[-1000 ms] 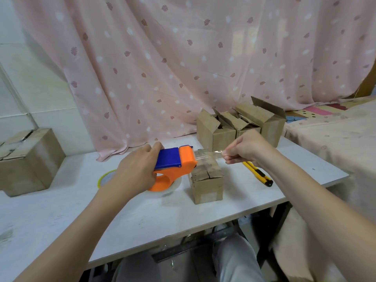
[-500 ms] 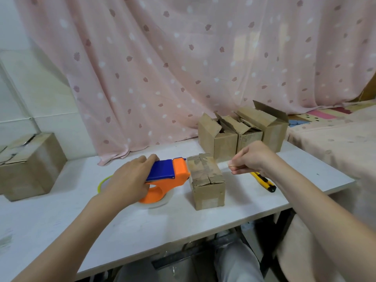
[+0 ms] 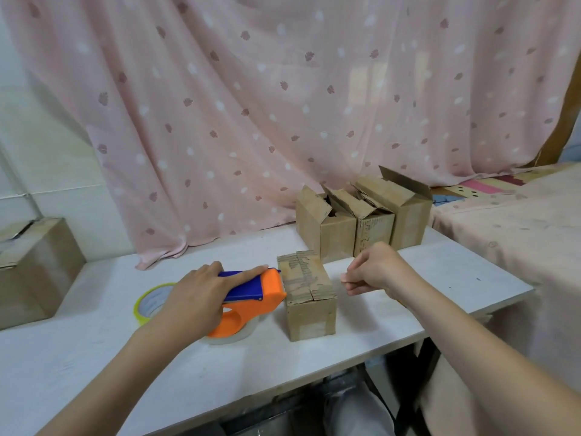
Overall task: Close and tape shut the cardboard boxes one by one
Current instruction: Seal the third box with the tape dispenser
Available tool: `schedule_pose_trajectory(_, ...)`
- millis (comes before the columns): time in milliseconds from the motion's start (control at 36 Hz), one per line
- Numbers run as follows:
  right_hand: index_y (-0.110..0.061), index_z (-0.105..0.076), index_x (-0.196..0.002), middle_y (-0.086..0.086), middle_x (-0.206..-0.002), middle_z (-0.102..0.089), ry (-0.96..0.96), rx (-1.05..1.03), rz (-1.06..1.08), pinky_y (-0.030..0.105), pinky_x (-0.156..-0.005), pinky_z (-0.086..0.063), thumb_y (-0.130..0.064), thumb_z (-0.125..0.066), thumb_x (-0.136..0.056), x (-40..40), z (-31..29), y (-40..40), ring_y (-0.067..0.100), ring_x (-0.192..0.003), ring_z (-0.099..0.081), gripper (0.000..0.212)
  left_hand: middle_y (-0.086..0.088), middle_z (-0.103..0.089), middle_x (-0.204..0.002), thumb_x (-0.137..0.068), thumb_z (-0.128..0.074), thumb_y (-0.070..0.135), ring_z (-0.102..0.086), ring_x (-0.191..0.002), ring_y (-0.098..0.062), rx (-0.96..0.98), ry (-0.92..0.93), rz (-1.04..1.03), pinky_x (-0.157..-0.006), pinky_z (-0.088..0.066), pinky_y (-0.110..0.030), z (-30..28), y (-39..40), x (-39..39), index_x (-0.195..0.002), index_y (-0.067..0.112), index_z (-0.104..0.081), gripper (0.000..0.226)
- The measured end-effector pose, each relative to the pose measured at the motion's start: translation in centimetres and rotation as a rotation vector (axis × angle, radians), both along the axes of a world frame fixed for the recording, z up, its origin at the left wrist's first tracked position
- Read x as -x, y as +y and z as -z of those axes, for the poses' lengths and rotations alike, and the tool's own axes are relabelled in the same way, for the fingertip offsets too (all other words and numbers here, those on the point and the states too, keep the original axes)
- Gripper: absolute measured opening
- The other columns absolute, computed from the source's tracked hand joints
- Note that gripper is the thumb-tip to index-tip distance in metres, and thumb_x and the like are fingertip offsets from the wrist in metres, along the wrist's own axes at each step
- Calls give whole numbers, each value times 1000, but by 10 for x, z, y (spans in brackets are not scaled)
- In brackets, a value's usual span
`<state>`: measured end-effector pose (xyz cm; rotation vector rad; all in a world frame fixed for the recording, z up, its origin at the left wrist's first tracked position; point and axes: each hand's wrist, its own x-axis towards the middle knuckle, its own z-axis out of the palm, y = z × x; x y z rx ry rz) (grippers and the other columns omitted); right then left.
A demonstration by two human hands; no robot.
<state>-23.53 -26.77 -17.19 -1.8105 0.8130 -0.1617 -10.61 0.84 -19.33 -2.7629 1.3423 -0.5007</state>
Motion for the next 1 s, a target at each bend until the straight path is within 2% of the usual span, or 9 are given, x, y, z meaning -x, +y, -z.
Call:
schedule_pose_trajectory(167,8,-65,-89,26,-77,-73,16,46,-7,41,-68,-63,3,-81,-79,-3,10,10,34,-71,-75,19,6,-29,-71,-56,-83,18,-27,-57,-13,-63,-102,31,-51,-25,-25,6,-2,-7,-150,54,-19,119)
schedule_pose_trajectory(278,6,-69,-88,17,-73,-74,53,149,-36,42,-73,-63,-4,-79,-83,-6,17,19,30,-76,-75,16,6,-30,-72,-61,-82,21,-30,-59,-13,-93,-89,-7,-53,-26,-26,18,-3,-14,-149,57,9,132)
schedule_pose_trajectory(389,-2,-71,-78,12,-73,-73,164,296,-90,37,-70,-63,-30,-77,-86,-6,20,22,27,-68,-74,30,3,-35,-88,-87,-62,26,-36,-75,-17,-102,-66,-19,-66,-30,-28,16,-4,-8,-139,59,28,109)
schedule_pose_trajectory(500,-13,-40,-63,6,-59,-45,332,504,-115,27,-50,-34,-40,-66,-93,0,20,26,21,-52,-45,47,1,-32,-95,-96,-49,24,-35,-83,-17,-78,-78,-25,-73,-29,-28,9,-8,-3,-135,59,28,94)
schedule_pose_trajectory(583,-5,-69,-95,18,-87,-65,182,529,-75,34,-67,-50,-31,-63,-96,1,21,30,27,-74,-59,27,2,-35,-90,-90,-59,23,-36,-78,-17,-74,-72,-34,-69,-31,-29,13,-6,-6,-139,59,19,99)
schedule_pose_trajectory(722,-18,-60,-120,4,-118,-65,-212,1012,-261,37,-80,-54,-34,-38,-106,10,12,62,21,-94,-64,30,2,-33,-97,-96,-52,25,-35,-85,-17,-78,-102,-35,-73,-29,-29,15,-5,-3,-136,59,27,95)
schedule_pose_trajectory(806,-21,-48,-136,1,-138,-50,-30,1111,-531,40,-93,-52,-46,-29,-106,12,25,80,21,-128,-49,43,1,-36,-98,-95,-50,23,-36,-85,-18,-57,-108,-41,-73,-29,-30,13,-7,-3,-131,60,32,97)
schedule_pose_trajectory(917,-16,-21,-159,1,-166,-18,77,1172,-622,32,-122,-14,-54,-26,-105,12,33,78,18,-154,-10,66,1,-34,-96,-93,-54,23,-36,-83,-18,-63,-84,-45,-72,-29,-30,14,-6,-1,-130,58,36,103)
schedule_pose_trajectory(1000,-15,-18,-159,1,-167,-12,84,1180,-639,21,-111,5,-59,-5,-96,7,37,77,16,-154,-7,78,2,-36,-83,-78,-69,19,-36,-70,-18,-3,-94,-23,-62,-29,-30,16,-5,-1,-138,58,28,121)
